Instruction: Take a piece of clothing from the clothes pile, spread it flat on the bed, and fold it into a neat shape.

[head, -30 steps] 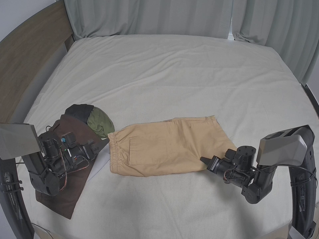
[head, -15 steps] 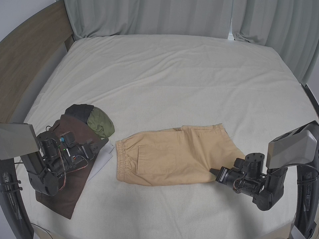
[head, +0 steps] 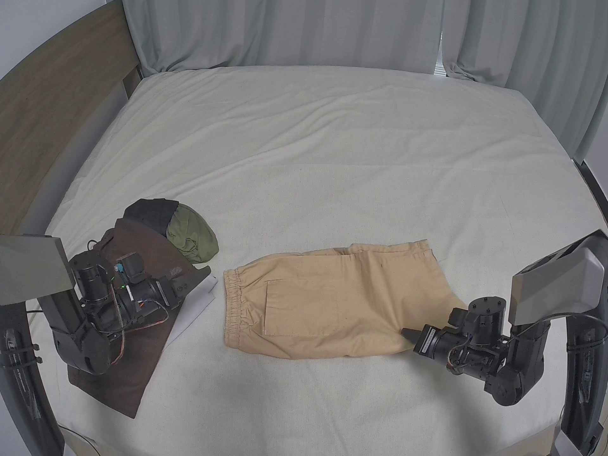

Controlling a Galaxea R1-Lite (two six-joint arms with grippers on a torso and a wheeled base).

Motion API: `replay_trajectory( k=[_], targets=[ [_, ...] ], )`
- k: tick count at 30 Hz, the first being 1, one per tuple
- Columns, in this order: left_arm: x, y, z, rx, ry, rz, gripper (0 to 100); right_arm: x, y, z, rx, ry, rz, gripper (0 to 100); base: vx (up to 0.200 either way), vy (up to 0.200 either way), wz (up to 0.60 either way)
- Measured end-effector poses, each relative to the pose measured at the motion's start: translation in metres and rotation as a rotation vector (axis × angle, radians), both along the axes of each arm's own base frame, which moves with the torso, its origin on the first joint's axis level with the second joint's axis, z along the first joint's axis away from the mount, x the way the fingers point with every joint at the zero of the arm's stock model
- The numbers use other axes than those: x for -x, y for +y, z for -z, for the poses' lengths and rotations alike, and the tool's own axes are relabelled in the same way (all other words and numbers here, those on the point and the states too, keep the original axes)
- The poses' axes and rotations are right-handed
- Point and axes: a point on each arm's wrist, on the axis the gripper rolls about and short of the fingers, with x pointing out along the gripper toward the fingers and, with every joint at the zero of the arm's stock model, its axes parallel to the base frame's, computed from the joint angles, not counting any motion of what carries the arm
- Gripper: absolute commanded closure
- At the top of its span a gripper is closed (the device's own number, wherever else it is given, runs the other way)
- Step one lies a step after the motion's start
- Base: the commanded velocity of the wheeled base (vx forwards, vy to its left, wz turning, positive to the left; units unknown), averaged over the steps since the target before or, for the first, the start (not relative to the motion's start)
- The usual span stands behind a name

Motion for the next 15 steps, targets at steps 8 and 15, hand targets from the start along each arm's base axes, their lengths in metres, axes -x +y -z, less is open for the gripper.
replay_trajectory(
  k=[8, 15],
  targets=[
    [0.002, -0.001, 0.000, 0.005, 0.006, 0.023, 0, 0.016, 0.000, 0.002, 0.018, 0.048, -0.039, 0, 0.000, 0.000, 0.00],
    [0.004, 0.000, 0.002, 0.006, 0.015, 0.027, 0, 0.047, 0.005, 0.004, 0.044, 0.126, -0.211, 0, 0.000, 0.000, 0.00]
  ],
)
